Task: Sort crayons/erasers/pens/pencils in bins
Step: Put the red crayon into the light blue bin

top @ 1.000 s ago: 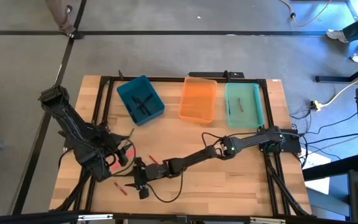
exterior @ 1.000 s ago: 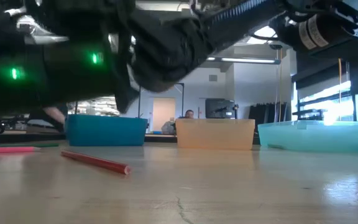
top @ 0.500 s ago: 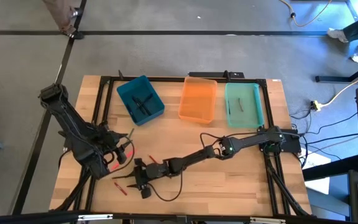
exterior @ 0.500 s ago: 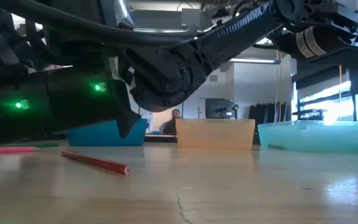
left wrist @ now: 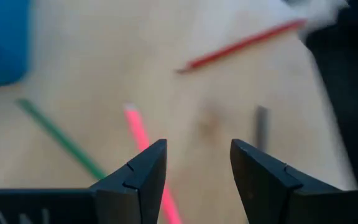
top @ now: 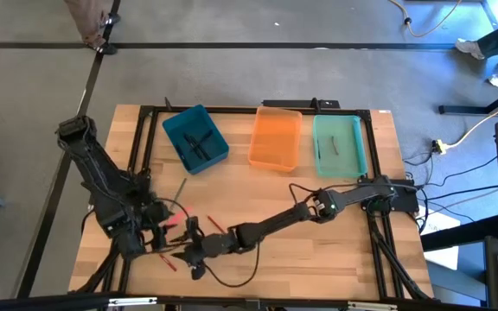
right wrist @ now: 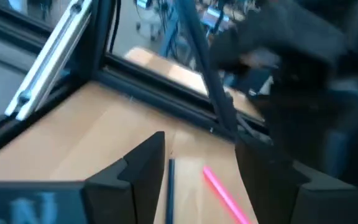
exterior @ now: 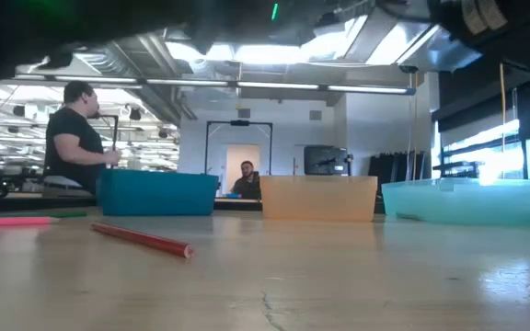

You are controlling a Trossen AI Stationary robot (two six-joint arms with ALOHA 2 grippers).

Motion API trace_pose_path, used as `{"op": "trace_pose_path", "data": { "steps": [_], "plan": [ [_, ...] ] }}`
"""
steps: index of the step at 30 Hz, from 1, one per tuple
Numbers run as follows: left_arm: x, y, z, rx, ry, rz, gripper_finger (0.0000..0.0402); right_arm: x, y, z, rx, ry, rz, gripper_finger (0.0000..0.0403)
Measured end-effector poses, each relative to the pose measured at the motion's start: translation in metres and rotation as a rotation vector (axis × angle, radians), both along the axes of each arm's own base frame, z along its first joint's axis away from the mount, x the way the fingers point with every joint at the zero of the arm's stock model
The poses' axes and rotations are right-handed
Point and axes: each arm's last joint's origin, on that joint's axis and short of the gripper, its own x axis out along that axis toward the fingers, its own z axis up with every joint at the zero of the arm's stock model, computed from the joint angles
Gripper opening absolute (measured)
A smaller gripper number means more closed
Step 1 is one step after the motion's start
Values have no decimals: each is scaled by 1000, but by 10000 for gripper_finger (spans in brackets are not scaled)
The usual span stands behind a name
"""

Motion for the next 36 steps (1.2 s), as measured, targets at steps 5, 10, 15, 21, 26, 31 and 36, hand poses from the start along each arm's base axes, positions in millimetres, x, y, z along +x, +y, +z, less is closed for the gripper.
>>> {"op": "trace_pose_path", "data": {
  "steps": [5,10,15,21,26,31,36],
  "plan": [
    [-1,-19,2,-80,-50,-127,170,-20,20,22,-157,134,-54,193],
    [1,-42,-4,-142,-92,-223,170,-38,38,29,-226,235,-20,173],
    [1,-66,-18,-108,-97,-377,170,-43,36,25,-197,319,-43,162],
    [-1,-82,-49,-90,57,-487,170,-44,39,24,-167,335,0,161],
    [-1,-86,-67,-96,160,-509,170,-43,46,33,-144,258,84,161],
    [0,-88,-73,-74,164,-496,165,-39,41,35,-119,249,108,161],
    [-1,-87,-77,-61,185,-497,134,-38,39,35,-120,251,96,161]
  ]
}}
